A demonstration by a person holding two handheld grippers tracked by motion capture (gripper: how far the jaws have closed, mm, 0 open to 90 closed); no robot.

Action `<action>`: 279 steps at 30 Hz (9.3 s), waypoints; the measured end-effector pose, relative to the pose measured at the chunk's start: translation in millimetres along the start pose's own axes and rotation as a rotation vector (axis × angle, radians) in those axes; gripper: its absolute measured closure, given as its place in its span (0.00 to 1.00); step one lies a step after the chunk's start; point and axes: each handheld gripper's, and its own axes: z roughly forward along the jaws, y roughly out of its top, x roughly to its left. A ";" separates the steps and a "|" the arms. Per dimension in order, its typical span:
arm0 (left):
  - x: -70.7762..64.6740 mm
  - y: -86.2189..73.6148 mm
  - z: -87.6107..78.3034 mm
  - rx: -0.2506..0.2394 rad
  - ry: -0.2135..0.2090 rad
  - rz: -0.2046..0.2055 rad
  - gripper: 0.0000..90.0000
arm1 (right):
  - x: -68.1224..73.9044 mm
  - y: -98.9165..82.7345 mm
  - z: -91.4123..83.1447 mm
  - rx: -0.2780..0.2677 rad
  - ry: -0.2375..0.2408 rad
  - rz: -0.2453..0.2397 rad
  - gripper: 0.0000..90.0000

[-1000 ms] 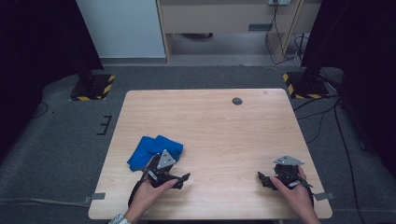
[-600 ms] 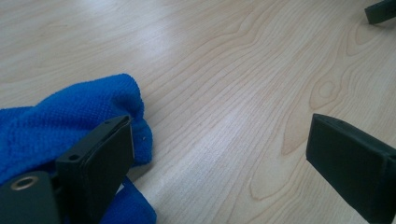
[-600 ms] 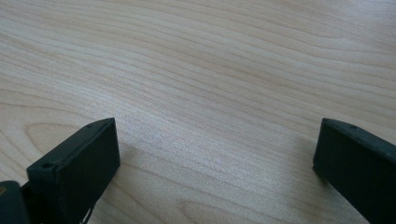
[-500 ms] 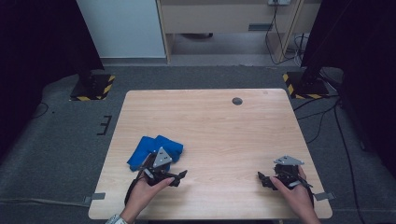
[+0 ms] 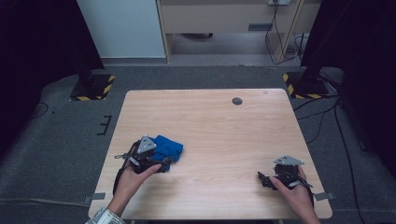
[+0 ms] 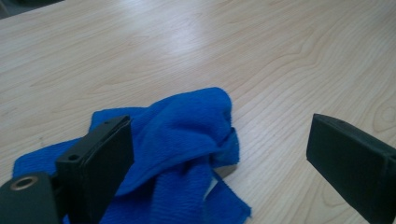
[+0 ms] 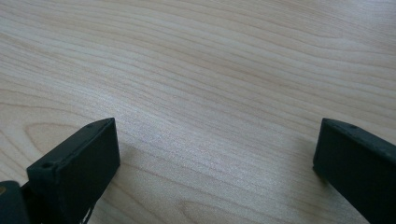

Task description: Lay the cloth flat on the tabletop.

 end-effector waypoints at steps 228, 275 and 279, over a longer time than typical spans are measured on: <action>-40.4 61.5 113.3 -0.034 -0.119 0.057 0.98 | 86.6 157.7 24.4 -0.146 0.298 -0.289 0.99; -3.7 46.4 91.0 -0.002 -0.061 -0.023 0.98 | 121.1 94.2 62.2 -0.066 0.261 -0.135 0.77; -3.2 46.5 90.2 -0.006 -0.061 -0.024 0.98 | 126.8 91.6 67.7 -0.057 0.272 -0.127 0.68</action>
